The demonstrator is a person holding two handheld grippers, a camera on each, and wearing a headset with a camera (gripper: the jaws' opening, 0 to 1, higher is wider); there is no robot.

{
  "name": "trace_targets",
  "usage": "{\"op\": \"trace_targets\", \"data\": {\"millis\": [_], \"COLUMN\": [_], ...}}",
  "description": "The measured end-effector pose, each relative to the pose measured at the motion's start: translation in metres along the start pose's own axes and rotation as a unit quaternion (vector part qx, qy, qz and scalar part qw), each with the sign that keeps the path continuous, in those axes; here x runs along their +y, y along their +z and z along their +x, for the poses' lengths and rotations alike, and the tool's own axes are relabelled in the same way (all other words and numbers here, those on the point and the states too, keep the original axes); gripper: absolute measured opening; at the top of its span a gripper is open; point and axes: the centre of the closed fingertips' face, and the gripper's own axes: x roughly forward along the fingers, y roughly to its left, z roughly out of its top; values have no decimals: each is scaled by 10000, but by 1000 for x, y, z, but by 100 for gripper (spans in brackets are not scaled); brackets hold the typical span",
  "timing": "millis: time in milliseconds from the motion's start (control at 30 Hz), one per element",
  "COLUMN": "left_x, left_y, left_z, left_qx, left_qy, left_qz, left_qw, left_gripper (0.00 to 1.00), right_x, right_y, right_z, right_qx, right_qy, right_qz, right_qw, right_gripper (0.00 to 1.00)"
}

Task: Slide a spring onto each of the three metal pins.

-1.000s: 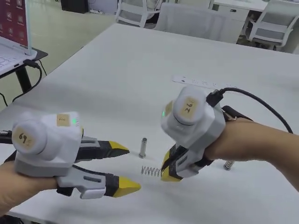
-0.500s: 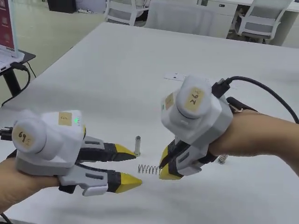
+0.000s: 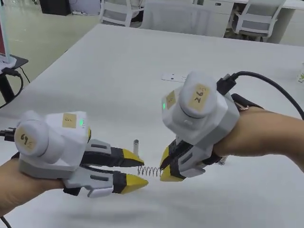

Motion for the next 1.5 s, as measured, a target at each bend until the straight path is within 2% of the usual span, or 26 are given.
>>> {"op": "trace_targets", "data": {"millis": [367,500,1133,1500], "left_x": [-5,-6,-10,-14], "left_y": [2,3,1,14], "left_z": [4,3,3,1], "left_qx": [45,43,102,-66], "left_qy": [-77,-68,-211,-247], "left_qz": [137,188,298,372], "left_qw": [9999,9998,9993,9990], "left_gripper": [8,4,2,2], "right_x": [2,4,5,6], "right_y": [1,1,0,-5], "right_z": [-4,-4,-3,5], "right_qx": [1,14,8,32], "right_qy": [-4,18,68,140], "right_qz": [-110,-156,-211,-133], "right_qw": [9999,9999,9998,9998], "right_gripper": [8,8,9,11]}}
